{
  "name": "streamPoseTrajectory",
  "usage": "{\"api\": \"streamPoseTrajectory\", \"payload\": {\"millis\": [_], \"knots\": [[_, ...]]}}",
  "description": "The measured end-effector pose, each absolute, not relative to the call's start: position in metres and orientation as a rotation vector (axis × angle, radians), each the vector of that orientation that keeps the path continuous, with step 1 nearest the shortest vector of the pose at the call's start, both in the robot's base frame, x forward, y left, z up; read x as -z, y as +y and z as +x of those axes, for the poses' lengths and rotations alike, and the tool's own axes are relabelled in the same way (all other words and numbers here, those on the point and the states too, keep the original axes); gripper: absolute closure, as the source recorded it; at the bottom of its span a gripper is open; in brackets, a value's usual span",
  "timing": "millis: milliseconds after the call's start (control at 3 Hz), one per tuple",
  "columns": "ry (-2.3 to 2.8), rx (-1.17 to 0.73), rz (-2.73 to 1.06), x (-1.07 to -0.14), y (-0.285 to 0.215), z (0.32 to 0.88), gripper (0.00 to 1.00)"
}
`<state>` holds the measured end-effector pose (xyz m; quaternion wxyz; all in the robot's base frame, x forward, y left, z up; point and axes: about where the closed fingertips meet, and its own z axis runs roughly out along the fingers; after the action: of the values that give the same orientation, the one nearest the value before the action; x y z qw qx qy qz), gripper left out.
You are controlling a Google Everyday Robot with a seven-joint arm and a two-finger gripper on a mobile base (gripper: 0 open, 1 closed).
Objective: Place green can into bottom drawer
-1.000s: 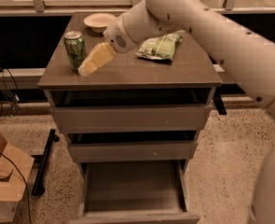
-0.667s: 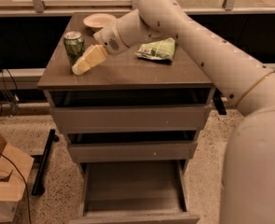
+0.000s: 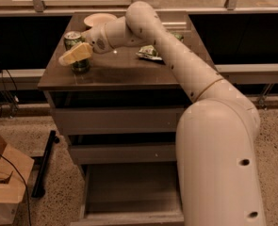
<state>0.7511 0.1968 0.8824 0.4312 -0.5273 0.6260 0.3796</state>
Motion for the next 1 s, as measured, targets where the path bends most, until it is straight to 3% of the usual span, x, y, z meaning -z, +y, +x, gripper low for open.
{"api": "streamPoseTrajectory", "payload": {"millis": [667, 1000], "knots": [[1.474, -0.994, -1.317, -0.898, 0.192, 0.735, 0.66], [1.465, -0.948, -1.270, -0.937, 0.148, 0.692, 0.89]]}}
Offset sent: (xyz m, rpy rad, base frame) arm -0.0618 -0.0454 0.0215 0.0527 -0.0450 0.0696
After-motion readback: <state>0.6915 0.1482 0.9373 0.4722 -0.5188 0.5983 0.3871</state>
